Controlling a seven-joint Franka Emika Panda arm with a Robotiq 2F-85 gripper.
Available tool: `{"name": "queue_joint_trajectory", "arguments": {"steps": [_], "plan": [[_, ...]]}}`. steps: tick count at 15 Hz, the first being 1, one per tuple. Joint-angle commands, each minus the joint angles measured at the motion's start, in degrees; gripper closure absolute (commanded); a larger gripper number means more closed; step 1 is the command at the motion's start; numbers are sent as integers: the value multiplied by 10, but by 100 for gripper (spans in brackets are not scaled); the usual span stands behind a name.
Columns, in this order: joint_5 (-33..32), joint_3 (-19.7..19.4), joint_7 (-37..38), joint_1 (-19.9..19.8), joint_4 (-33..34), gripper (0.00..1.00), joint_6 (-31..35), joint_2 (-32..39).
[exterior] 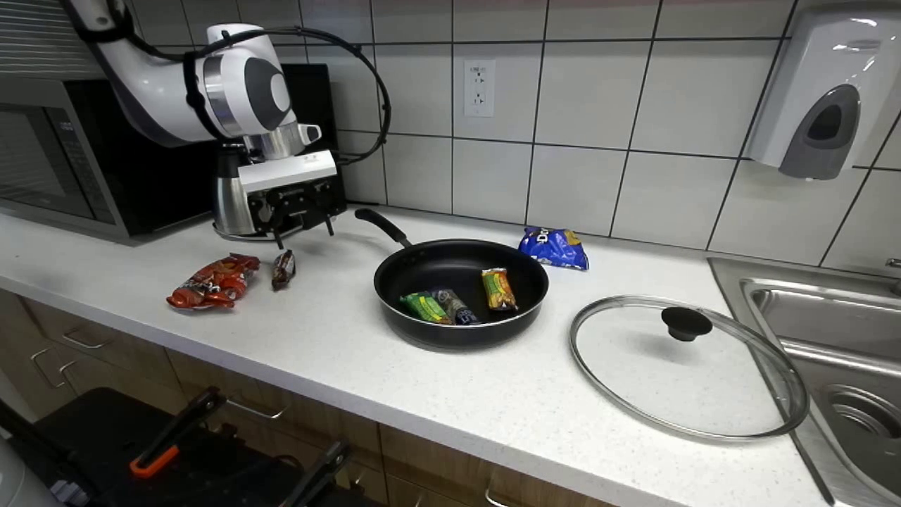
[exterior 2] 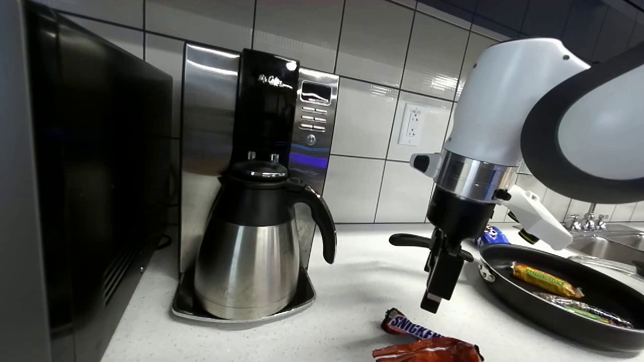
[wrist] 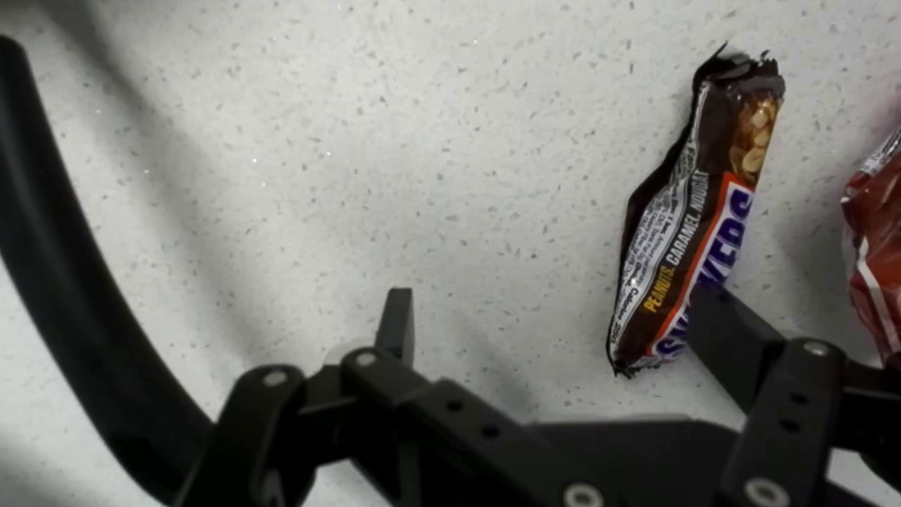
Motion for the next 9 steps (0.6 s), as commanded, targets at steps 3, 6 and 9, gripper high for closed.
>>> {"name": "queue_joint_trajectory", "arguments": {"steps": [3,6,9], "plan": [[-2,4,47,9,20,0,-14,29],[4,10,52,13,25,0,-15,37],[9,19,52,16,25,0,-23,29]]}}
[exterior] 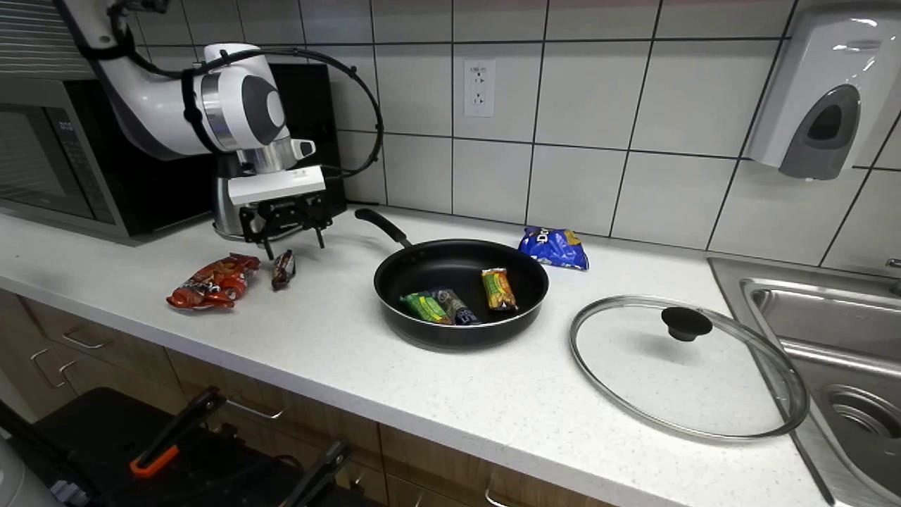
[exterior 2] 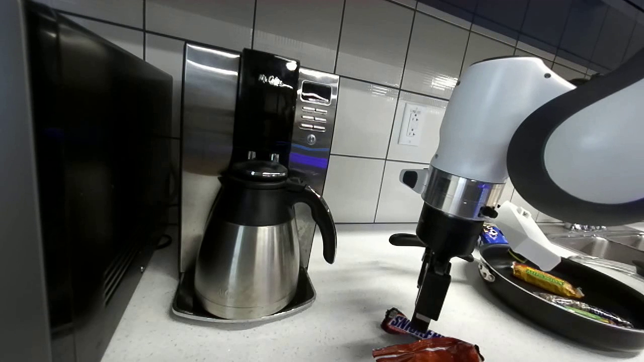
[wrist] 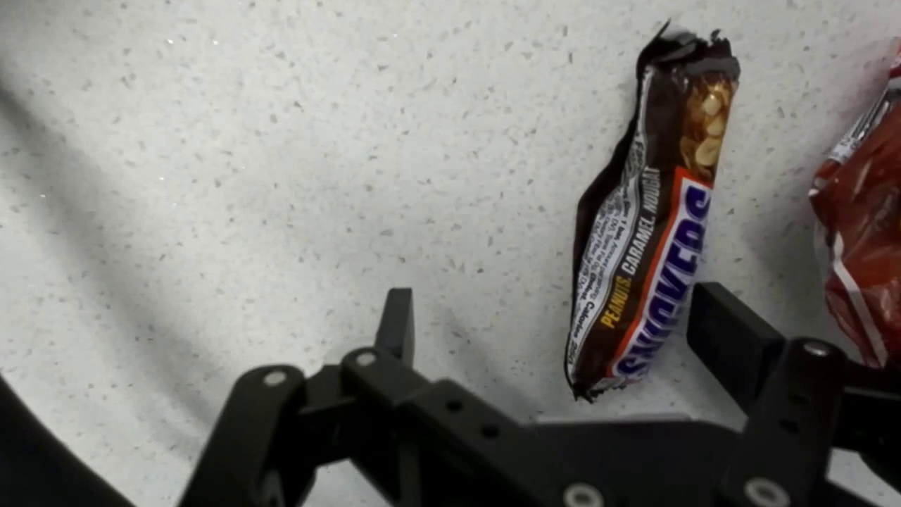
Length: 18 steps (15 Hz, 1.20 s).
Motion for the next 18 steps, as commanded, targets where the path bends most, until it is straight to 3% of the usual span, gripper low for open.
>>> {"name": "queue_joint_trajectory", "arguments": {"steps": [1,18], "plan": [[9,15,13,5,13,0,-24,-5],[5,12,29,10,12,0,-68,3]]}}
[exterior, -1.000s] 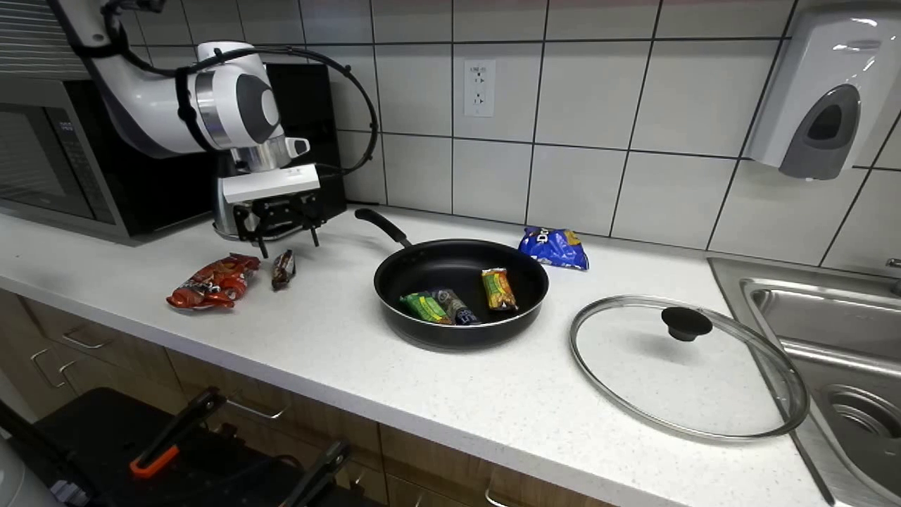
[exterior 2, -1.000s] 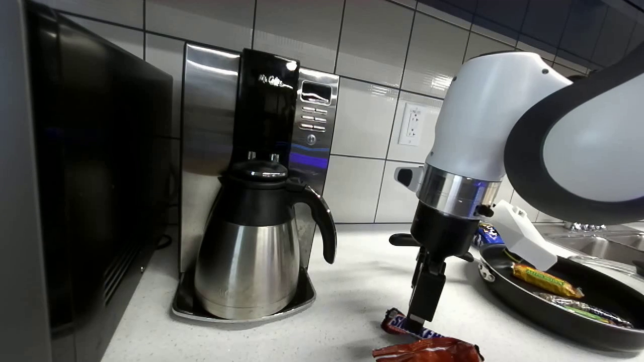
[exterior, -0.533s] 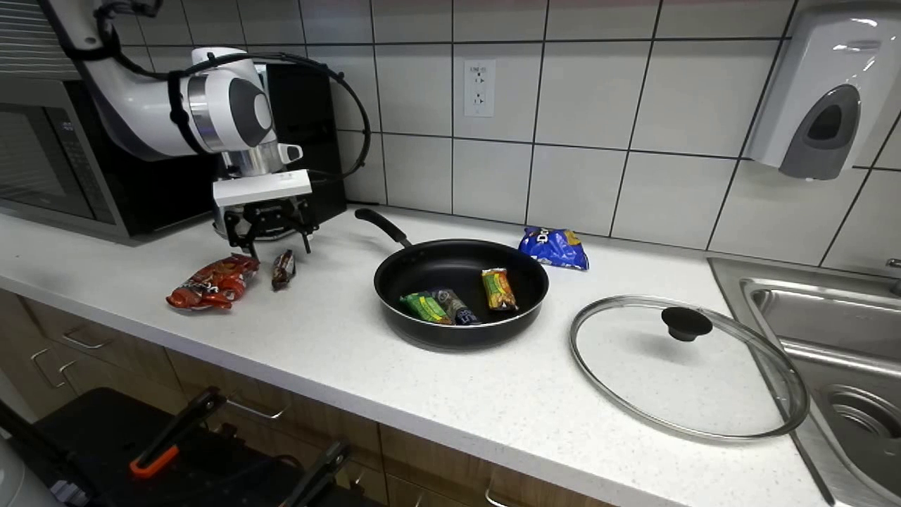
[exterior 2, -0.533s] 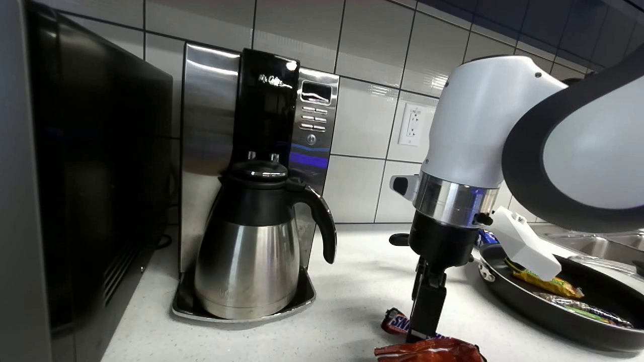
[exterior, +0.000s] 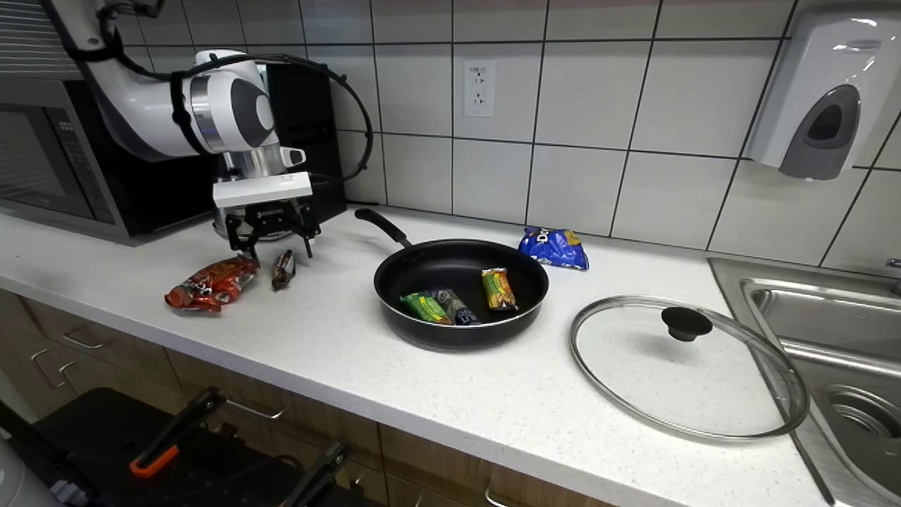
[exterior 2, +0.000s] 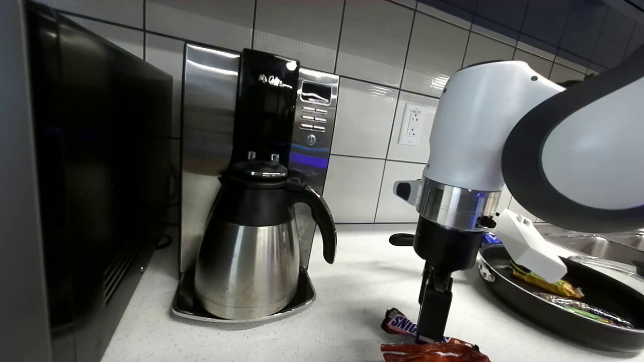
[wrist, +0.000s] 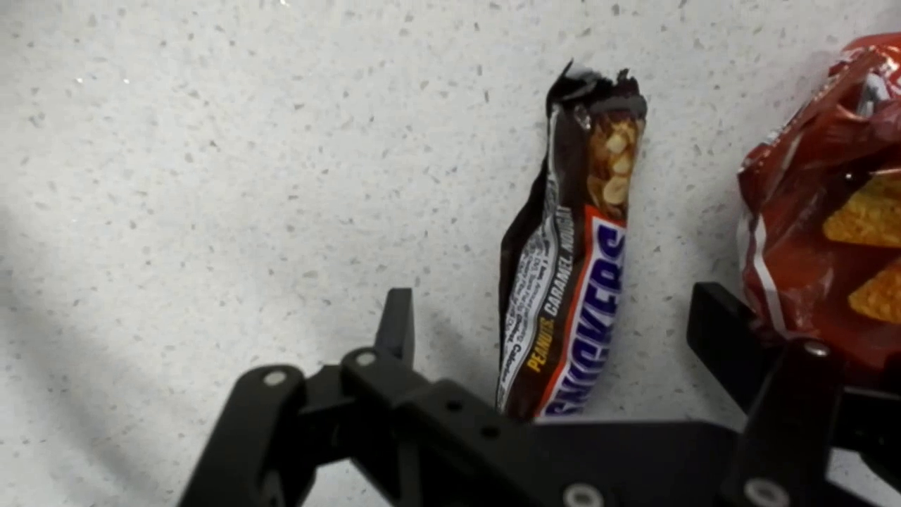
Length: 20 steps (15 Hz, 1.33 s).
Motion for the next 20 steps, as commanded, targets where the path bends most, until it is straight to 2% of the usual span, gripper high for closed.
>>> {"name": "queue_joint_trajectory", "arguments": {"steps": [1,2,3,4,5,13,15,20], "plan": [[-4,-2,14,2,10,0,-27,-3],[-5,-2,14,3,12,0,-28,-2],[-10,-4,15,5,13,25,-29,-2],[-11,-5,16,5,13,26,-28,-1],[-10,-4,15,5,13,32,-29,-1],[-6,-2,11,2,16,95,-23,1],[-10,-4,11,2,16,100,-24,-4],[-12,-14,8,-6,8,97,-30,-41]]}}
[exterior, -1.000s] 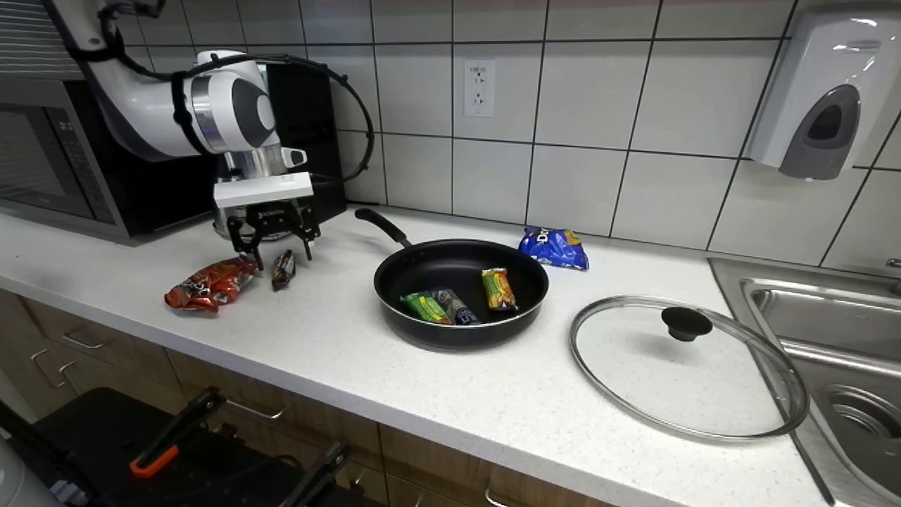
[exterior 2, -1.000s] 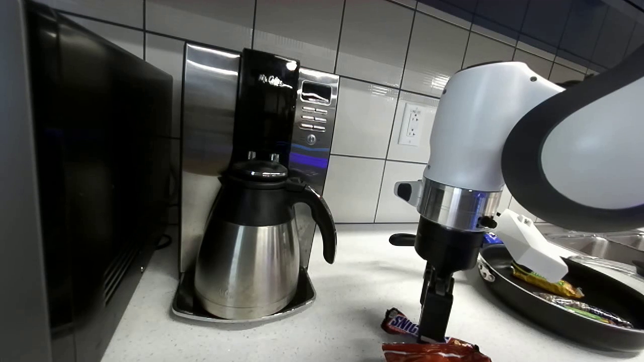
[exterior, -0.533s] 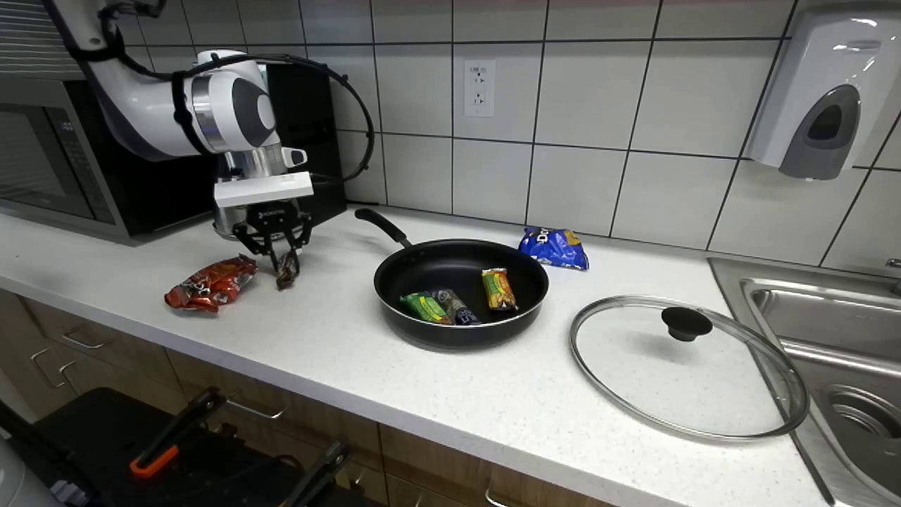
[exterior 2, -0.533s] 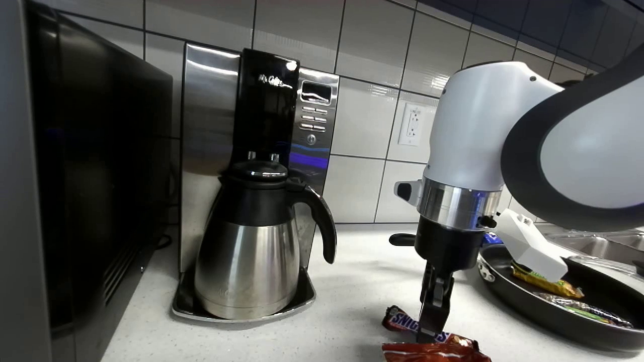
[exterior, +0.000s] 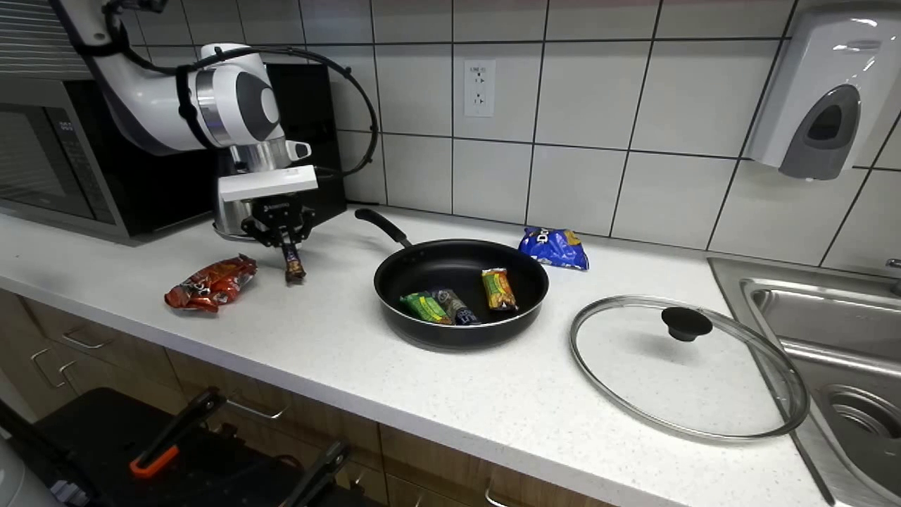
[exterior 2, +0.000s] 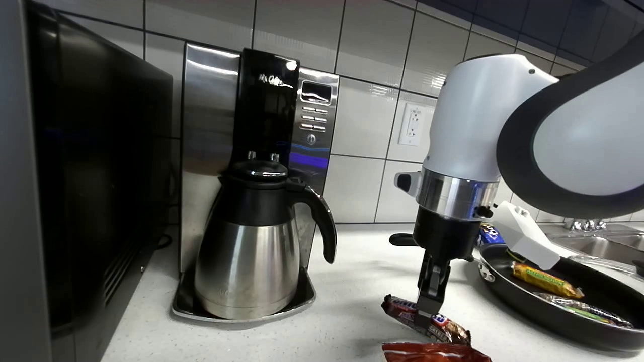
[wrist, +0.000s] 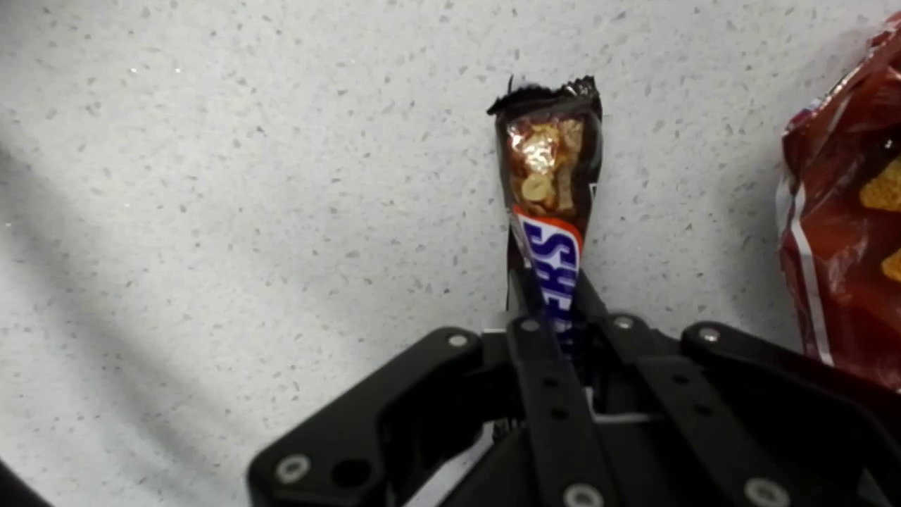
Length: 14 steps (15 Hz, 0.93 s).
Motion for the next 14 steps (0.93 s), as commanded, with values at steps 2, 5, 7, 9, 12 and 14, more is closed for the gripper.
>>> {"name": "queue_joint_trajectory", "arguments": {"steps": [2,5,7,9,12,14], "plan": [[2,-4,-5,-16,-11,97,-27,-58],[14,-5,-16,-30,-26,97,-34,-100],[16,-11,-12,-38,-40,97,-37,-129],[20,-19,-9,-48,-59,97,-36,-161],[23,-35,-8,-60,-89,97,-31,-200],[30,-48,-10,-68,-107,97,-26,-220]]}}
